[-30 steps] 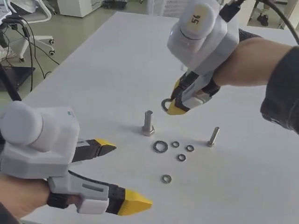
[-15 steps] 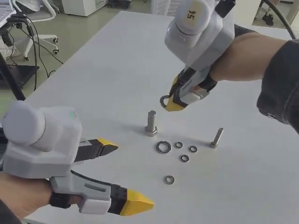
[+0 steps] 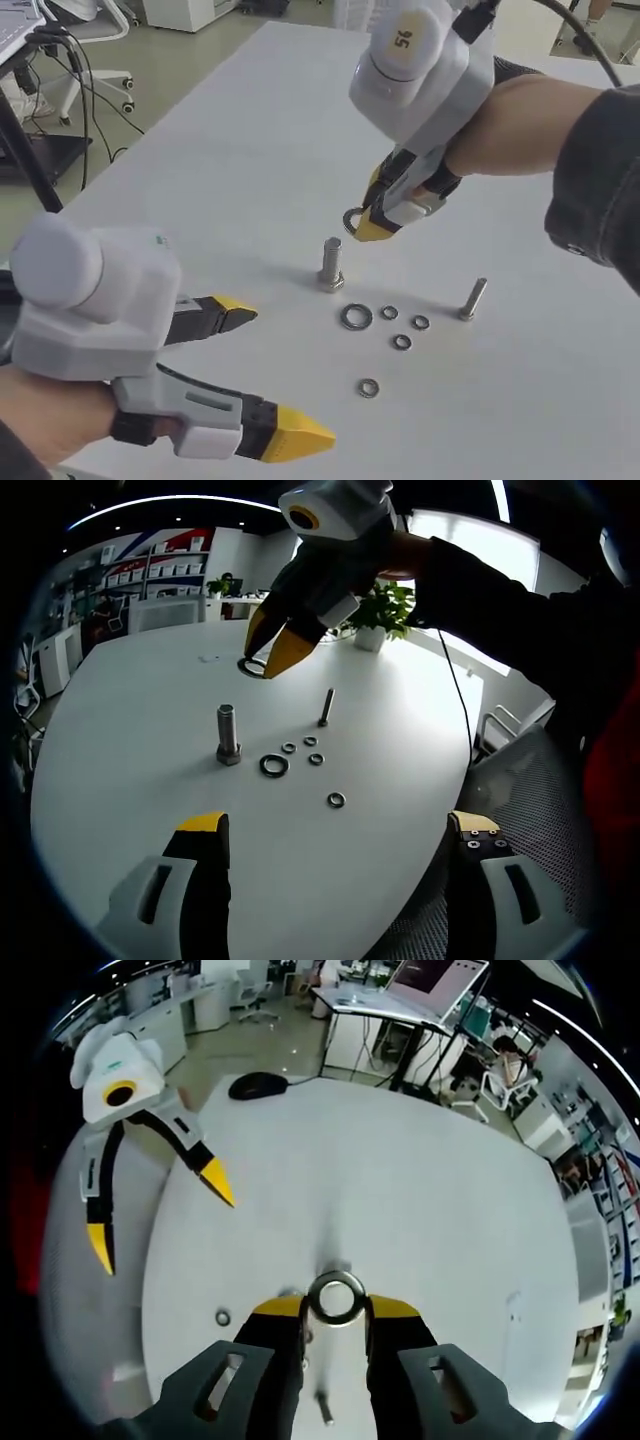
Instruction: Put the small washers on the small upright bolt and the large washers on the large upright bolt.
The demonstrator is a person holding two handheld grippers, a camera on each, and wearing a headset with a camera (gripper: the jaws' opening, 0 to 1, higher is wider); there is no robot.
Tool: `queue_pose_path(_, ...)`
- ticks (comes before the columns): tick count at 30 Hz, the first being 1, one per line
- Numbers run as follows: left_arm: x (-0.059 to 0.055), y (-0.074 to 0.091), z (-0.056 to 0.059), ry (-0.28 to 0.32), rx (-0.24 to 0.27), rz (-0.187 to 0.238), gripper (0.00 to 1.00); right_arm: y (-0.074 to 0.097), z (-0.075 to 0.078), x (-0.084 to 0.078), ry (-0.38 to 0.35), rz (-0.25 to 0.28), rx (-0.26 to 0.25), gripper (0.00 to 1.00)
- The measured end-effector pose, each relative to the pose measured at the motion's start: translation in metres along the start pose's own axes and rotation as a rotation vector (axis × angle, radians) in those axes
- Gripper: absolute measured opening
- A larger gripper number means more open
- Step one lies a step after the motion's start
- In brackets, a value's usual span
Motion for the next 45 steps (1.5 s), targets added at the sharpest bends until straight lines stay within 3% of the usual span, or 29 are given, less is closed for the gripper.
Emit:
queue_pose_path(22, 0.002, 0.001, -0.002, 0.013, 0.008, 0.01, 0.9, -0.034, 0.013, 0.005, 0.018, -0.037, 0.06, 0.23)
queue_pose_path(45, -0.001, 0.001, -0.001, 0.02, 0.009, 0.009, 0.9, -0.056, 0.008, -0.001, 0.017, -0.076, 0.108, 0.23)
Point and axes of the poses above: the centre of the closed fingertips' face, and the gripper's own axes: y roughly backward along the fingers, z roughly to its right, x roughly out of its top, the point moved 1 cm from there along y, roughly backward along the fingers, and after that the axes turned 7 degrees about x, right-handed, at the moved point
